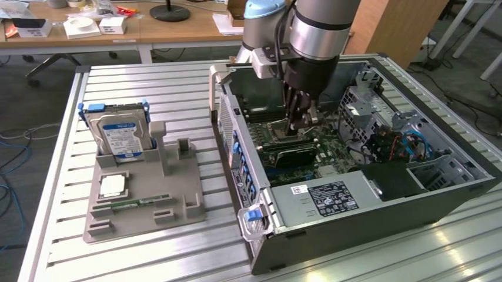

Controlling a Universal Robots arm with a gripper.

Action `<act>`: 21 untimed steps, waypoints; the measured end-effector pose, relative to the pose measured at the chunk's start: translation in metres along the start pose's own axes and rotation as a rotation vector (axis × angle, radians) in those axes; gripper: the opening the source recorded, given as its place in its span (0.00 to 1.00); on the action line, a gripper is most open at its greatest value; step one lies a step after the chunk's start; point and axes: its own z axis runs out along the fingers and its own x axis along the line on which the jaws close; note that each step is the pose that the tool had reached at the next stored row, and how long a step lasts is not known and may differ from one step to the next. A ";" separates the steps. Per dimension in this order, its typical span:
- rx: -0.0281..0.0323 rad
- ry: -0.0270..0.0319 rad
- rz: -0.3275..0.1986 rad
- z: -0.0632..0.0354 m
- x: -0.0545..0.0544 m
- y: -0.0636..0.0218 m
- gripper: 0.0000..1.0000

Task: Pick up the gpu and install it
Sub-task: 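Press down on the gpu until it lock into place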

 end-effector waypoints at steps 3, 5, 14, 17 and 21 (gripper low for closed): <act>0.0001 0.0001 0.000 0.0056 -0.001 0.0004 0.10; 0.0000 0.0003 0.000 0.0092 -0.001 0.0006 0.10; 0.0001 0.0002 -0.001 0.0218 0.000 0.0010 0.10; -0.0001 0.0004 -0.002 0.0231 0.000 0.0011 0.10; 0.0002 -0.0001 -0.003 0.0247 0.000 0.0011 0.10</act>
